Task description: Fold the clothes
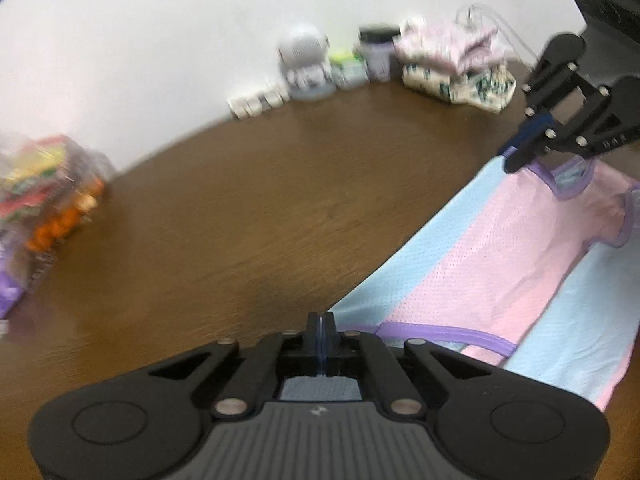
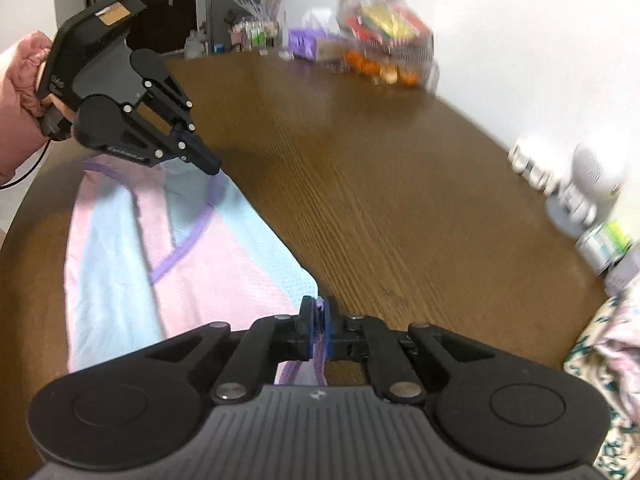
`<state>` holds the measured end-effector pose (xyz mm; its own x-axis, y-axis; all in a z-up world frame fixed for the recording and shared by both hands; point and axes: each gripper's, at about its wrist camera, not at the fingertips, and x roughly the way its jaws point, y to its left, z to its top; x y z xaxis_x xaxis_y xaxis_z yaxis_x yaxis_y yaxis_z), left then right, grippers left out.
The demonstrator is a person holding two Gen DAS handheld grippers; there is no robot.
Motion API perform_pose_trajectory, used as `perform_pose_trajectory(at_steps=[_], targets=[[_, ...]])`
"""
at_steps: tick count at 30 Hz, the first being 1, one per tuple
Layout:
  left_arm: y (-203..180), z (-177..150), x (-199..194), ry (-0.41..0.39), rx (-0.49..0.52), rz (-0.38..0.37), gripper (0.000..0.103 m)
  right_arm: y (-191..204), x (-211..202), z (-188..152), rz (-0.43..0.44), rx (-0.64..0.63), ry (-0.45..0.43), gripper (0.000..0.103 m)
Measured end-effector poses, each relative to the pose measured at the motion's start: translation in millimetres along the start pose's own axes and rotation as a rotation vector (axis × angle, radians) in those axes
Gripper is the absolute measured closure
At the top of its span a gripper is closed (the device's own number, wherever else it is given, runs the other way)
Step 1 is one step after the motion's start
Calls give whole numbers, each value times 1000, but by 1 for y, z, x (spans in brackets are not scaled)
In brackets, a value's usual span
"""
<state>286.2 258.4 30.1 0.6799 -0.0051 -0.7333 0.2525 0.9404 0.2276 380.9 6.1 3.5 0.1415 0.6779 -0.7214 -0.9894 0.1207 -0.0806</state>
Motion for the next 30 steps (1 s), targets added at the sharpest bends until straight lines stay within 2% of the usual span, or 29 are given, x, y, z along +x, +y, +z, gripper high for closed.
perform_pose_trajectory(at_steps=[4,7,8,9,10,14,18,22,25,26,30], targets=[[-15,-18,-33,-79,-15,-24,102,41,-27,-11,-38,-107,-46,99],[-11,-18,-33,-88,-51,-17,91,54,-26,-16,-52,-124,-21,99],[-8,-15,-29,-81,-56,-15,80,54,-23,-16,-59,-123,-10,99],[-5,-13,-25,-72,-50,-12,73,55,-21,-15,-65,-123,-3,99],[-3,-10,-20,-58,-38,-8,60,56,-18,-14,-70,-124,-1,99],[1,-3,0,0,60,-26,57,59,-13,-11,-78,-130,-10,99],[3,2,21,44,148,-38,57,59,-15,-12,-73,-136,-19,99],[5,7,40,80,213,-108,59,61,-21,-14,-66,-147,-30,99],[8,10,47,109,225,-185,100,64,-25,-13,-61,-163,-38,99],[8,10,47,104,226,-192,102,65,-26,-13,-61,-166,-39,99],[-1,-1,20,10,256,-146,102,72,-30,-16,-68,-184,-44,99]])
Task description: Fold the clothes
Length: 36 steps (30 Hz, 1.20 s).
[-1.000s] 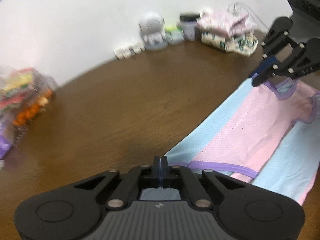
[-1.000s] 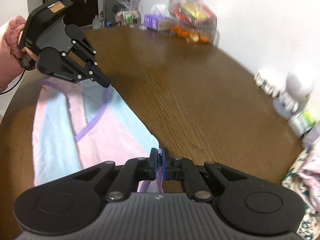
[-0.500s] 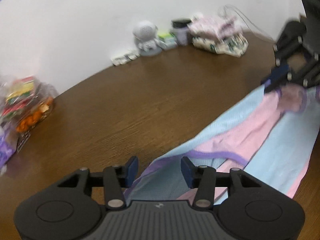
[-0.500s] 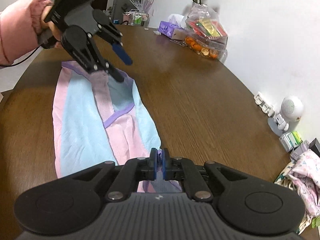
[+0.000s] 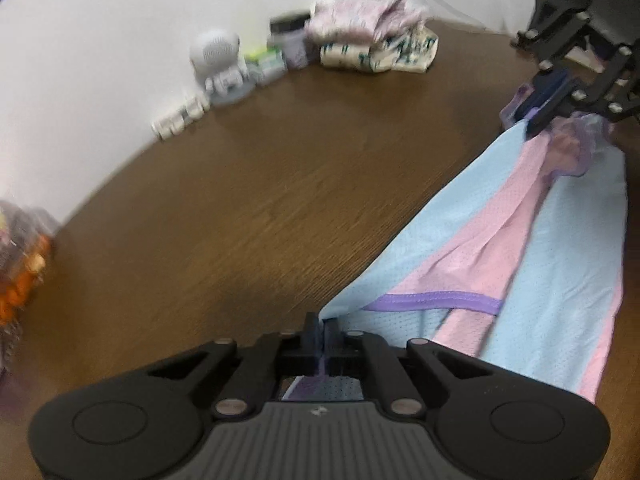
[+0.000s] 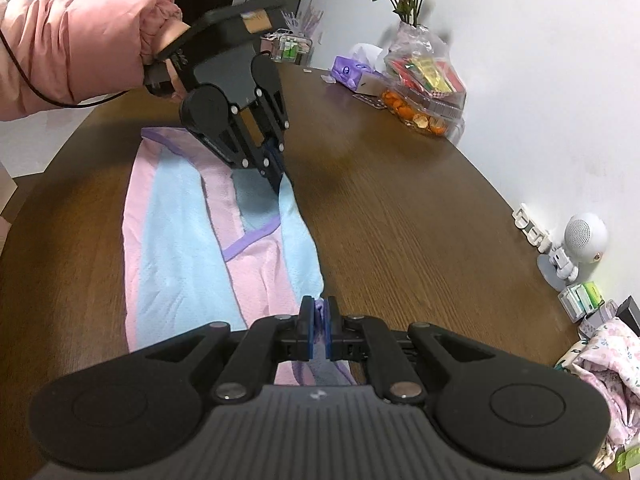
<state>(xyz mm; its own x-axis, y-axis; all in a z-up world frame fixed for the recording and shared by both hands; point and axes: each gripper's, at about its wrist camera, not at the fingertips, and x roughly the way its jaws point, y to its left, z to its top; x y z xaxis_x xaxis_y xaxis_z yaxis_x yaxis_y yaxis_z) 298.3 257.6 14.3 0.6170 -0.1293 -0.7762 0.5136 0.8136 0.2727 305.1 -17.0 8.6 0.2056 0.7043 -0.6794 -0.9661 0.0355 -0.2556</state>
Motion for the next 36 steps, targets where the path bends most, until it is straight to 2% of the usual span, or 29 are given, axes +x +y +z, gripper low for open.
perform_pose_trajectory(at_steps=[4,9,12,20,22,24,25,26,29,31,33,34,36], targets=[[-33,-17,-44,-91,37,59,102,15,-13,-3,-12,-15,-17,99],[-76,-45,-86,-161,0,116,102,57,-31,-13,-43,-63,-39,99],[-94,-63,-90,-163,-56,119,102,82,-36,-25,-47,-66,-42,99],[-116,-91,-73,-133,-154,157,101,108,-28,-52,-60,15,-27,98],[-119,-94,-72,-141,-163,182,97,108,-25,-56,-67,38,-13,96],[-119,-95,-74,-150,-182,185,89,108,-26,-61,-68,69,-9,84],[-119,-96,-78,-159,-193,185,73,109,-30,-63,-77,91,-23,70],[-119,-98,-84,-175,-205,185,58,109,-37,-64,-82,117,-43,66],[-118,-97,-104,-258,-254,153,53,101,-58,-68,-87,221,-115,64],[-118,-88,-114,-316,-287,119,50,92,-70,-69,-80,311,-172,64],[-119,-70,-112,-344,-307,116,50,79,-71,-66,-61,407,-221,63],[-120,-60,-109,-353,-315,120,50,75,-69,-64,-54,443,-234,65],[-124,-43,-96,-340,-324,113,50,72,-53,-56,-57,466,-198,75]])
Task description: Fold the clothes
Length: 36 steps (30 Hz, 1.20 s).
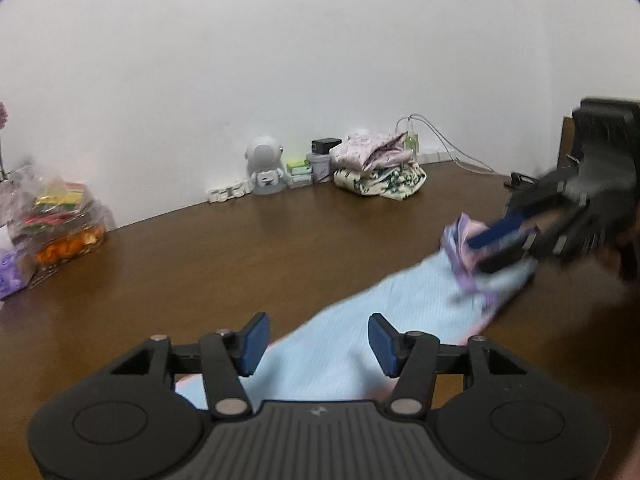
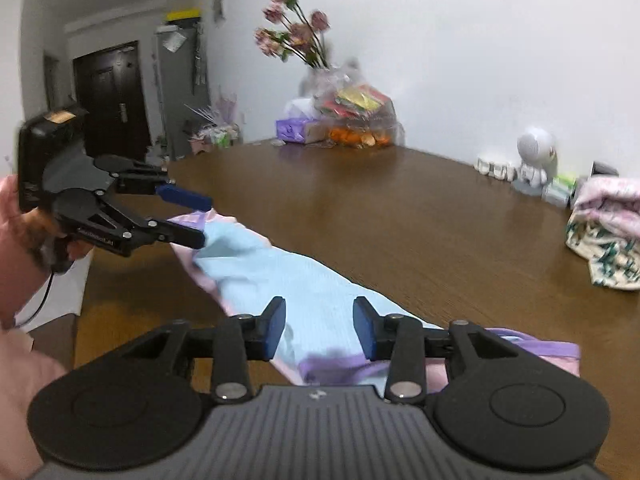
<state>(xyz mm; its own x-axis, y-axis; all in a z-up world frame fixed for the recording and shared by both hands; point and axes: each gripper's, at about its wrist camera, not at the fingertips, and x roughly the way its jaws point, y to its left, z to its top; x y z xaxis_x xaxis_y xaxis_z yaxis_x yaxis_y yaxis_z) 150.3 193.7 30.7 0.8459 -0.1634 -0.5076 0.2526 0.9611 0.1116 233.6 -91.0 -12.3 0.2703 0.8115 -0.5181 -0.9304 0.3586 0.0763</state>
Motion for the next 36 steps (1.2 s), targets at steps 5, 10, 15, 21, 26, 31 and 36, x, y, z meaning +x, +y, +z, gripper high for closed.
perform_pose_trajectory(at_steps=[5,10,15,21,26,31,36], targets=[[-25,1,55,165,-1,-37,77,5,25,-14,-37,4,132,90],[-24,-3,63,151,-27,-47,72,-13,-15,-15,-6,75,22,82],[-29,30,64,98,-51,-132,53,-89,-77,2,-105,171,-62,62],[-77,88,121,145,10,-281,33,-192,-41,3,-89,337,171,45],[-101,105,177,263,32,-316,36,-225,-7,-6,-15,546,258,49],[-112,106,206,324,40,-353,50,-222,12,-2,-47,511,361,55],[-120,104,214,342,62,-362,91,-222,17,3,-49,473,376,82]])
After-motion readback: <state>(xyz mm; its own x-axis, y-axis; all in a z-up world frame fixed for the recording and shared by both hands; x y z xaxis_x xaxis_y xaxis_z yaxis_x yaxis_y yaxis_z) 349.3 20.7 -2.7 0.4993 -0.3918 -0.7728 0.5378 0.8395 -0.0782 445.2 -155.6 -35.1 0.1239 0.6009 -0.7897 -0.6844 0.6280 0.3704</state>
